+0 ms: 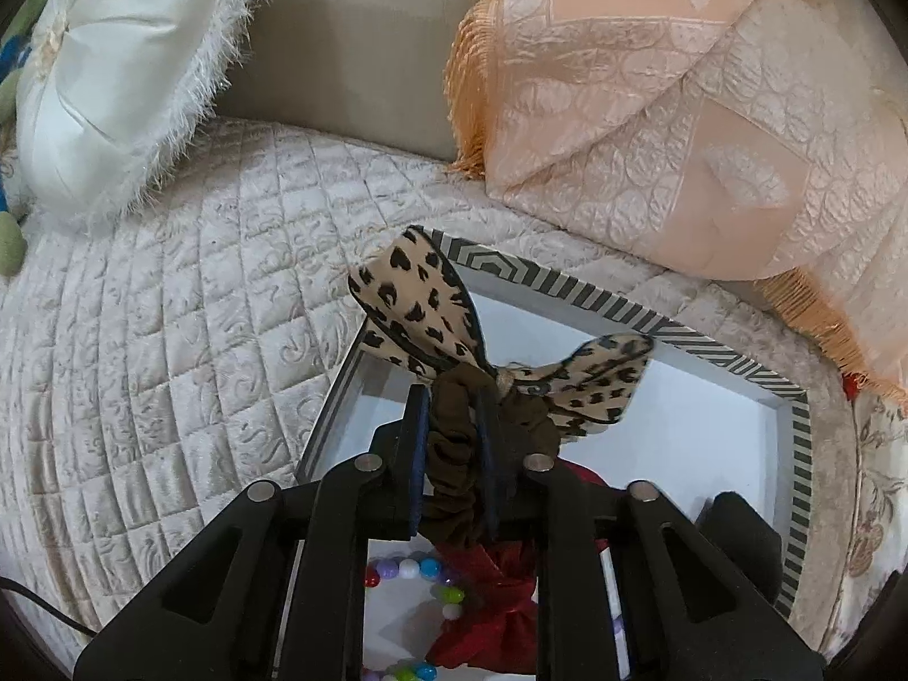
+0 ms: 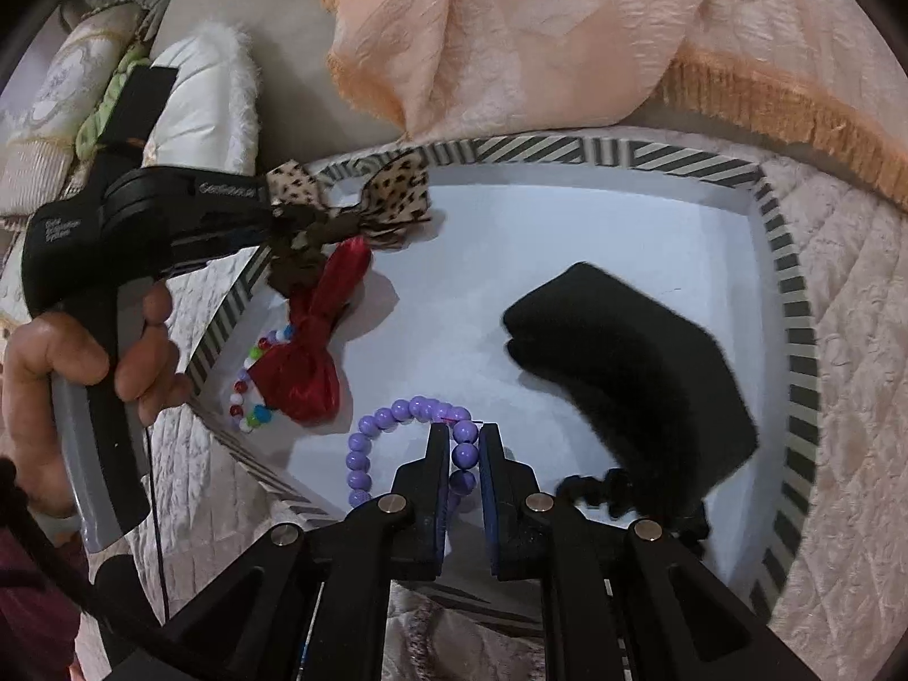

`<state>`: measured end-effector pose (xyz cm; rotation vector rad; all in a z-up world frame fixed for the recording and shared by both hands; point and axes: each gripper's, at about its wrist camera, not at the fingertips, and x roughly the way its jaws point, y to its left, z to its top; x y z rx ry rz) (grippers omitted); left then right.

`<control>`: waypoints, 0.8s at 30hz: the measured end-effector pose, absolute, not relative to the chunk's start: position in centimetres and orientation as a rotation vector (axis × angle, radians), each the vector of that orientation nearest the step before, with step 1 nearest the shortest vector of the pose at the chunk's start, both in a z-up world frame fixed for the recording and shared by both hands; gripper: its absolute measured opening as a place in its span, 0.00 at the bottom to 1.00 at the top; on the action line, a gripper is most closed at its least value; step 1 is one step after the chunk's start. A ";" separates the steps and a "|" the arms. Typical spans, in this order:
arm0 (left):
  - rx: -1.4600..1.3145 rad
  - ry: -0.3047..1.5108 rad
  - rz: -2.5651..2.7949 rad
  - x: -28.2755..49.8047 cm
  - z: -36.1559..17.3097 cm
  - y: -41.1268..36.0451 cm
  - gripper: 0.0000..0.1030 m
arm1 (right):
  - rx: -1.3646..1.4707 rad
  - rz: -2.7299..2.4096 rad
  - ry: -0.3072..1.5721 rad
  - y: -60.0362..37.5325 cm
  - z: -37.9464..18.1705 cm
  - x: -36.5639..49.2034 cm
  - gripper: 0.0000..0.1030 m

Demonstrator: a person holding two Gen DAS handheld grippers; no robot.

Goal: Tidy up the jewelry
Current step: 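Open left tool to drop the scrunchie in the tray while right tool drops purple bracelet, then move both open tools back over the jewelry left on the bedspread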

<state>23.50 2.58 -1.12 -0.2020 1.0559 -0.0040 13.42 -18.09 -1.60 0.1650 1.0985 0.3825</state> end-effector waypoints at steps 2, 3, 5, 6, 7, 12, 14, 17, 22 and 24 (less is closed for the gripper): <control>-0.202 1.045 -0.010 23.5 -1.0 2.7 0.41 | 0.154 0.380 1.092 -17.9 -1.5 13.2 0.20; -0.201 1.037 -0.012 23.4 -0.8 2.7 0.44 | 0.157 0.381 1.089 -17.8 -1.5 13.2 0.31; -0.203 1.033 -0.011 23.1 -0.3 2.8 0.45 | 0.174 0.386 1.082 -18.0 -1.2 12.8 0.37; -0.204 1.033 -0.010 22.9 -0.1 3.0 0.45 | 0.176 0.384 1.077 -18.1 -1.1 12.6 0.37; -0.206 1.033 -0.011 22.6 0.1 3.1 0.45 | 0.175 0.382 1.071 -18.2 -0.9 12.4 0.37; -0.167 1.020 -0.015 20.0 1.6 3.1 0.45 | 0.161 0.376 1.037 -18.1 0.7 11.1 0.37; -0.133 1.008 -0.008 18.5 2.2 3.0 0.46 | 0.157 0.365 1.025 -18.1 1.4 10.6 0.37; -0.106 0.995 -0.006 16.1 2.9 3.1 0.45 | 0.139 0.352 1.003 -18.1 2.4 9.4 0.37; -0.088 0.983 0.008 12.6 3.5 3.1 0.45 | 0.127 0.338 0.985 -17.9 3.6 7.2 0.37; -0.073 0.973 0.008 11.0 3.8 2.9 0.45 | 0.121 0.330 0.978 -17.9 4.1 6.3 0.37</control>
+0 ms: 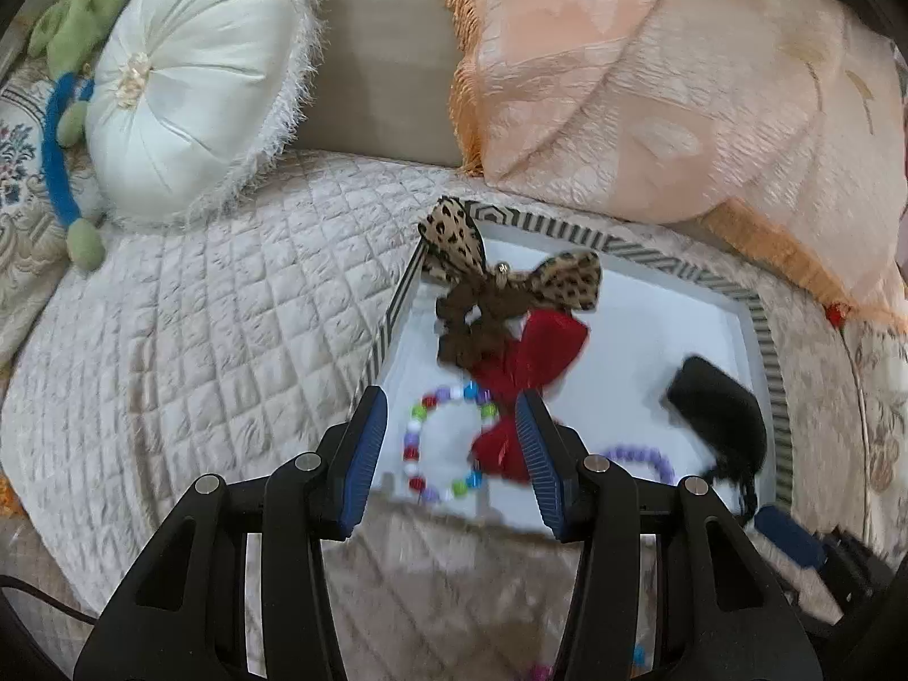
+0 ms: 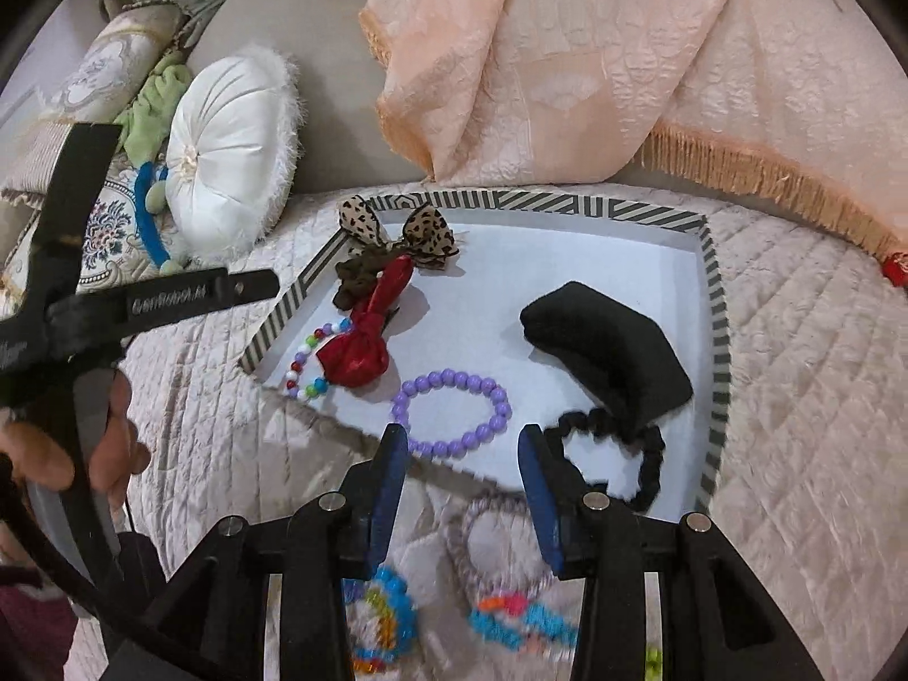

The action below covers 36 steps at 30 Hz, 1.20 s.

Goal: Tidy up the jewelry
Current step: 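Move both open tools back over the jewelry left on the bedspread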

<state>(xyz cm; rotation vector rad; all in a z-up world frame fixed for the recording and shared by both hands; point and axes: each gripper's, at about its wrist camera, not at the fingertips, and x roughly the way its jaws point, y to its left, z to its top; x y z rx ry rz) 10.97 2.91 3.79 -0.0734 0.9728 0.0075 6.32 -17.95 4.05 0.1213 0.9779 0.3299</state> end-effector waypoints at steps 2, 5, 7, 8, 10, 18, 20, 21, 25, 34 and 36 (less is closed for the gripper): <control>-0.061 0.966 0.008 9.4 4.1 2.6 0.45 | 0.120 0.328 0.976 -17.9 4.3 5.7 0.37; -0.058 0.956 0.002 7.5 4.6 2.4 0.45 | 0.120 0.322 0.965 -18.1 4.9 4.2 0.38; -0.047 0.948 0.005 6.3 4.9 2.2 0.45 | 0.122 0.319 0.958 -18.2 5.2 3.4 0.38; -0.041 0.943 0.006 5.7 5.0 2.1 0.46 | 0.123 0.317 0.956 -18.3 5.3 3.1 0.38; -0.035 0.933 0.010 4.7 5.2 1.9 0.45 | 0.124 0.312 0.951 -18.6 5.6 2.2 0.39; -0.032 0.939 -0.008 1.3 5.3 1.2 0.45 | 0.125 0.306 0.943 -19.2 6.1 -0.4 0.40; -0.033 0.946 -0.015 0.7 5.1 1.1 0.45 | 0.130 0.304 0.944 -19.5 6.1 -0.9 0.40; -0.032 0.949 -0.017 0.4 5.1 1.1 0.45 | 0.132 0.303 0.945 -19.6 6.1 -1.2 0.41; -0.045 0.967 -0.034 -0.4 4.9 1.1 0.46 | 0.133 0.294 0.952 -20.2 6.0 -2.1 0.42; -0.072 1.039 -0.131 -1.6 4.5 1.6 0.46 | 0.106 0.279 0.978 -22.1 5.1 -4.4 0.45; -0.084 1.075 -0.155 -1.7 3.7 1.7 0.46 | 0.103 0.270 0.993 -22.6 4.6 -4.6 0.45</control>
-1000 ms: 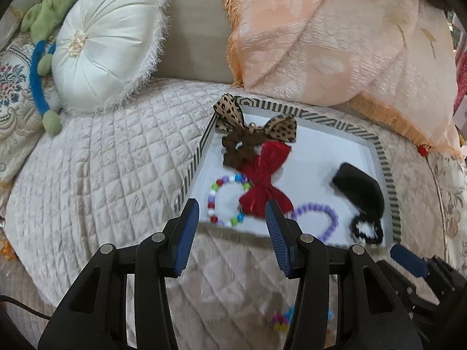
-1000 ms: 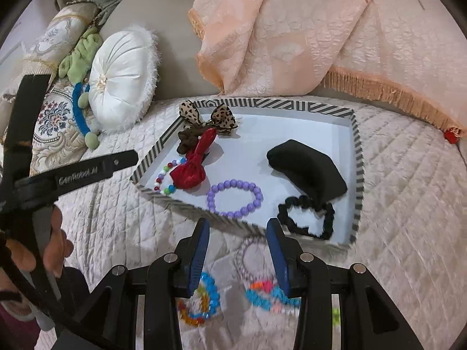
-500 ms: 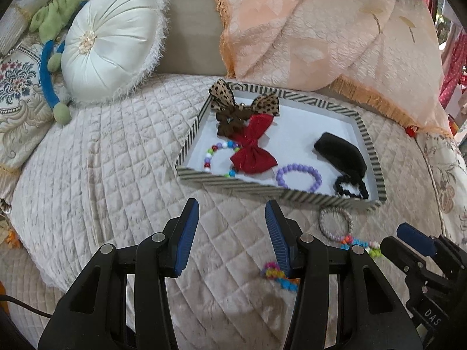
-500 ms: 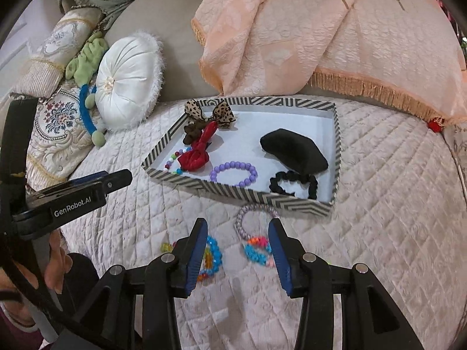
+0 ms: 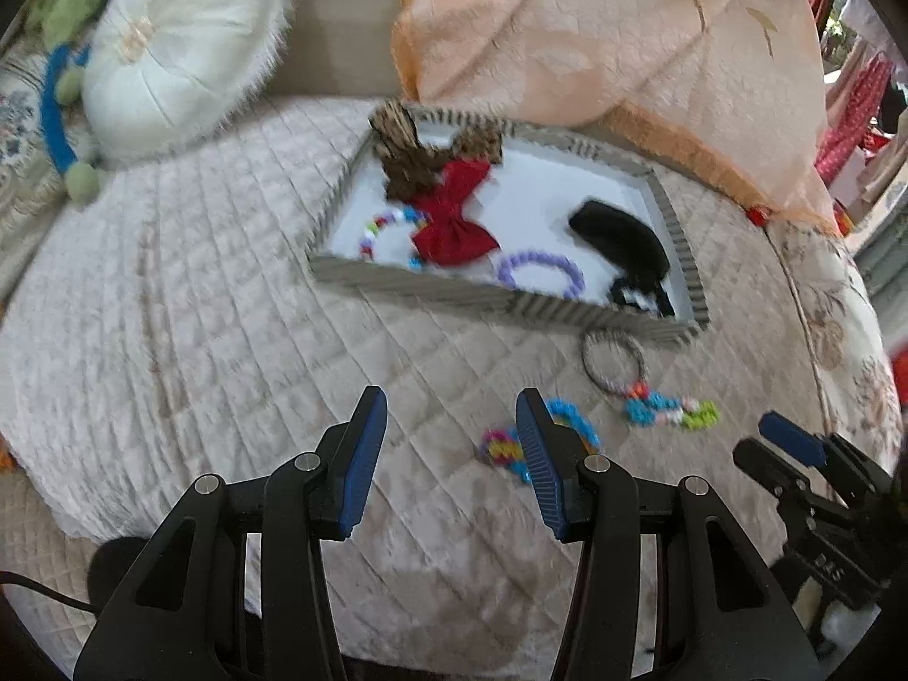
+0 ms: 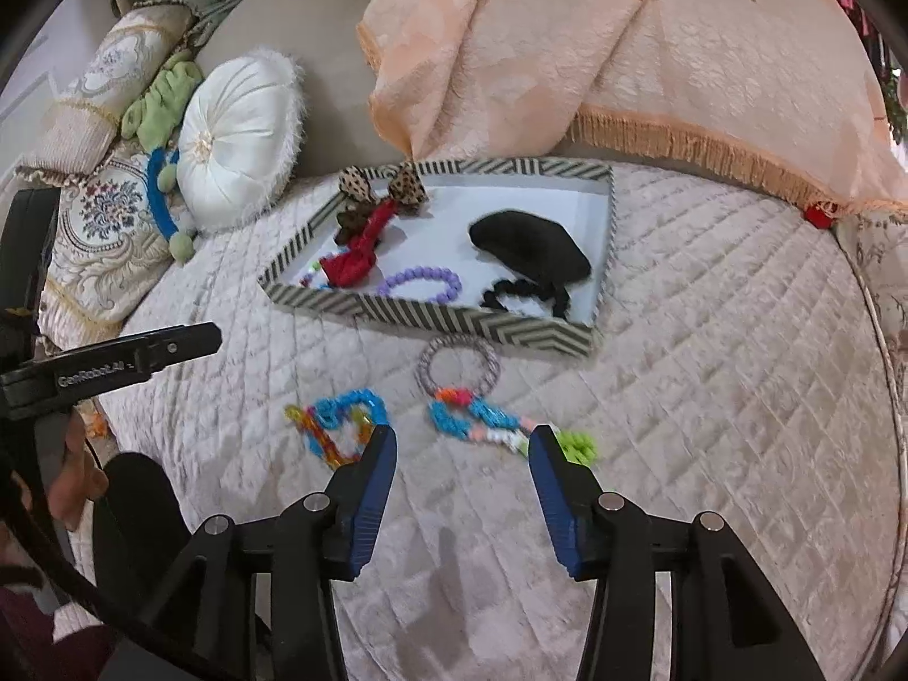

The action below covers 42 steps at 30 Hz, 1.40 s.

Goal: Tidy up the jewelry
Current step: 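Move both open tools back over the jewelry left on the bedspread, then grasp the blue bead bracelet with left tool while right tool grasps amber bead bracelet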

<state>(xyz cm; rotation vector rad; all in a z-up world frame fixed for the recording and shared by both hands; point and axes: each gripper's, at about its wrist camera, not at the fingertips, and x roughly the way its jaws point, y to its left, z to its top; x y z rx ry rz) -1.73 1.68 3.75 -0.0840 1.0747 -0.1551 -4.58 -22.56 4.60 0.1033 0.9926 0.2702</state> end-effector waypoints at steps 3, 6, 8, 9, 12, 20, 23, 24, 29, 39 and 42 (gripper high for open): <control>-0.087 1.105 -0.157 -1.8 2.6 1.9 0.46 | 0.117 0.286 1.011 -22.9 4.0 -4.8 0.46; -0.104 1.142 -0.147 -1.7 1.4 2.2 0.46 | 0.128 0.339 1.027 -22.2 3.3 -5.0 0.46; -0.114 1.158 -0.129 -1.5 0.7 2.5 0.46 | 0.153 0.387 1.037 -21.4 2.7 -4.9 0.46; -0.114 1.161 -0.119 -1.5 0.5 2.7 0.46 | 0.155 0.404 1.041 -20.9 2.4 -4.8 0.46; -0.119 1.164 -0.101 -1.3 0.2 3.1 0.46 | 0.126 0.438 1.051 -19.0 1.7 -4.4 0.43; -0.140 1.173 -0.083 -0.8 -0.3 4.6 0.46 | 0.134 0.486 1.095 -15.1 -0.5 -1.7 0.29; -0.147 1.186 -0.080 -0.6 -0.9 5.0 0.46 | 0.120 0.486 1.121 -14.6 -1.6 -1.3 0.21; -0.152 1.188 -0.078 -0.6 -1.0 5.1 0.46 | 0.118 0.487 1.119 -14.7 -1.8 -1.4 0.17; -0.166 1.190 -0.068 -0.3 -1.1 5.5 0.46 | 0.119 0.489 1.074 -16.2 -0.3 -2.5 0.08; -0.136 1.203 -0.146 -0.6 -1.3 2.5 0.46 | 0.181 0.427 0.991 -22.2 3.4 -4.5 0.08; -0.090 1.210 -0.167 -0.7 -1.8 0.8 0.46 | 0.189 0.397 1.016 -23.6 2.6 -5.2 0.08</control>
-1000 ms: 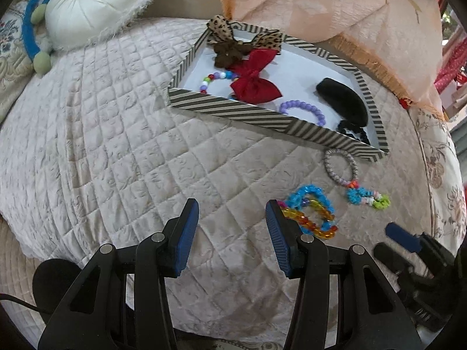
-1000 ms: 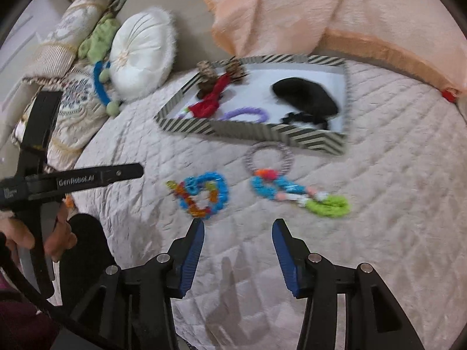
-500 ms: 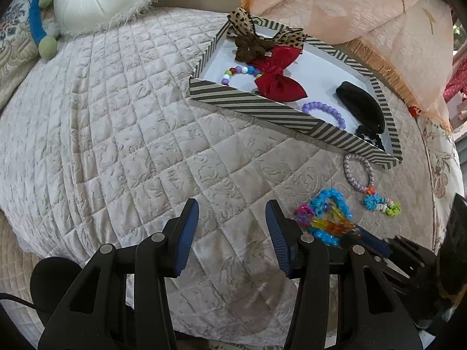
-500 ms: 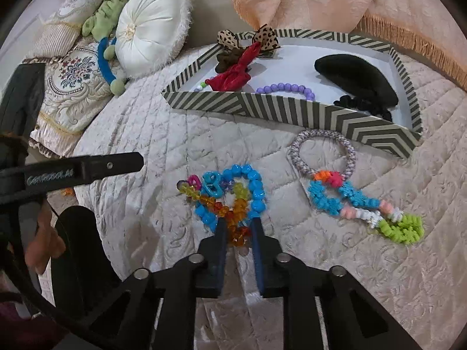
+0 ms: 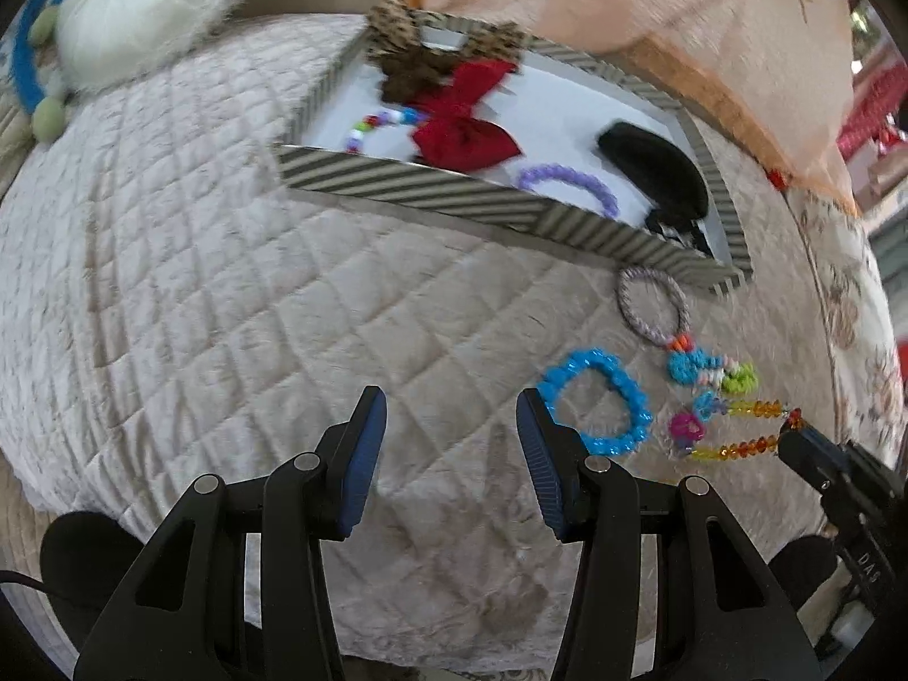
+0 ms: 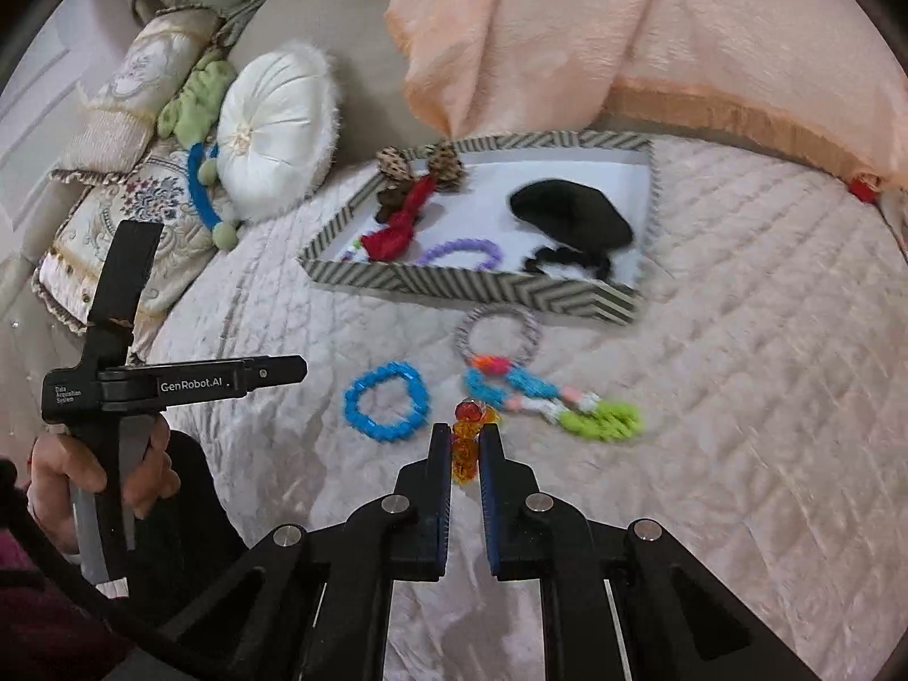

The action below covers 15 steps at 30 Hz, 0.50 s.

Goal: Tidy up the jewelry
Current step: 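Grasp the blue bead bracelet with left tool while right tool grasps amber bead bracelet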

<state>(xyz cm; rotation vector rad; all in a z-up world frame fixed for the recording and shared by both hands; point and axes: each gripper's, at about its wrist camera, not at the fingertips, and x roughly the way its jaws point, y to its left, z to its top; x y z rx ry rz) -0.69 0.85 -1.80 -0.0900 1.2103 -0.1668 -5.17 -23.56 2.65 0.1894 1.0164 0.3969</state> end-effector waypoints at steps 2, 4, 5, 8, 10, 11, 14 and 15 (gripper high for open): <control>-0.068 1.221 -0.164 -0.5 -2.3 0.0 0.46 | 0.198 0.376 1.035 -24.3 2.0 -5.3 0.08; -0.061 1.230 -0.171 -0.2 -2.9 -0.7 0.46 | 0.214 0.350 1.055 -25.4 1.1 -5.7 0.08; -0.049 1.228 -0.167 -0.1 -3.1 -1.1 0.46 | 0.218 0.344 1.060 -25.8 1.0 -5.8 0.08; -0.015 1.224 -0.153 0.1 -3.6 -1.8 0.46 | 0.242 0.318 1.070 -27.0 0.3 -5.9 0.08; -0.002 1.219 -0.146 0.5 -4.0 -2.3 0.48 | 0.257 0.309 1.071 -27.7 0.0 -6.0 0.08; -0.005 1.215 -0.144 0.6 -4.1 -2.5 0.51 | 0.264 0.307 1.070 -27.9 -0.1 -6.0 0.08; -0.018 1.213 -0.138 0.9 -4.3 -2.6 0.51 | 0.292 0.309 1.083 -28.2 -0.7 -5.8 0.08; -0.018 1.218 -0.136 0.9 -4.4 -2.7 0.51 | 0.302 0.309 1.092 -28.3 -1.0 -5.8 0.08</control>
